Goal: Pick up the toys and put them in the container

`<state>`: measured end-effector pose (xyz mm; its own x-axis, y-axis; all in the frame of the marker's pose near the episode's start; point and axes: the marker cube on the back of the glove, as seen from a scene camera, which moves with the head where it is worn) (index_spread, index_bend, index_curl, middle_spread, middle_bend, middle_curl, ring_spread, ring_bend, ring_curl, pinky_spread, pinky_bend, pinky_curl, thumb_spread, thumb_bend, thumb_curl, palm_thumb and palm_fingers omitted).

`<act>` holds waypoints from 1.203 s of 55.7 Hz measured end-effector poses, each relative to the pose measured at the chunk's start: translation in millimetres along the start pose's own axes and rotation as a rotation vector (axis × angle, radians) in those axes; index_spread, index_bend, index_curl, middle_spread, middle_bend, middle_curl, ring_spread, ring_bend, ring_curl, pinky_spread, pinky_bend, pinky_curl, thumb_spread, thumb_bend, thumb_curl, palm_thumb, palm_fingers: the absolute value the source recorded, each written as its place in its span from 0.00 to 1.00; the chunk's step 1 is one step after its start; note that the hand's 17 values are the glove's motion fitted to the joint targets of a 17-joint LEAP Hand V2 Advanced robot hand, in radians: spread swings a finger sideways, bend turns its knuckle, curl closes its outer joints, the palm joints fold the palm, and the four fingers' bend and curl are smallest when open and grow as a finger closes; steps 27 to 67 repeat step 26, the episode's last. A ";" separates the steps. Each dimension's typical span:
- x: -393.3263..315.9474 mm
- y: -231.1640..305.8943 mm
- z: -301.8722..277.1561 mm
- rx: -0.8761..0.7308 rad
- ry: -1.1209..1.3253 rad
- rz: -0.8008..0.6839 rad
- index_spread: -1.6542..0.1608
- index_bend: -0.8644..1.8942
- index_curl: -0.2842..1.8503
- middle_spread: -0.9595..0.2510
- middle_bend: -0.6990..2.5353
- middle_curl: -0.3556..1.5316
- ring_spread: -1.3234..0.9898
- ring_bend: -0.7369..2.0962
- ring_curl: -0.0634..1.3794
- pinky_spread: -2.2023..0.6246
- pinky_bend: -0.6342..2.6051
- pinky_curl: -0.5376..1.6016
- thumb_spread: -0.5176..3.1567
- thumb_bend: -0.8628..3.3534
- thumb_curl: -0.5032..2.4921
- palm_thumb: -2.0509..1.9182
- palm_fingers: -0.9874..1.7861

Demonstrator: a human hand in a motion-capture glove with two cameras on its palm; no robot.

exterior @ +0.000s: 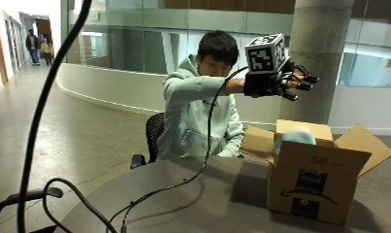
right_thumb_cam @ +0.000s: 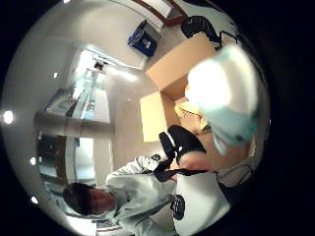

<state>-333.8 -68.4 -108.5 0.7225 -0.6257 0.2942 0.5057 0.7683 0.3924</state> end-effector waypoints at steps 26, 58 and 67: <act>64.4 97.4 -48.0 0.042 0.117 0.017 0.73 0.38 0.39 0.77 0.25 0.38 0.55 0.31 0.25 0.79 0.41 0.43 0.46 0.20 0.34 0.58 0.29; 64.4 97.4 -48.0 0.042 0.117 0.017 0.73 0.38 0.39 0.77 0.25 0.38 0.55 0.31 0.25 0.79 0.41 0.43 0.46 0.20 0.34 0.58 0.29; 64.4 97.4 -48.0 0.042 0.117 0.017 0.73 0.38 0.39 0.77 0.25 0.38 0.55 0.31 0.25 0.79 0.41 0.43 0.46 0.20 0.34 0.58 0.29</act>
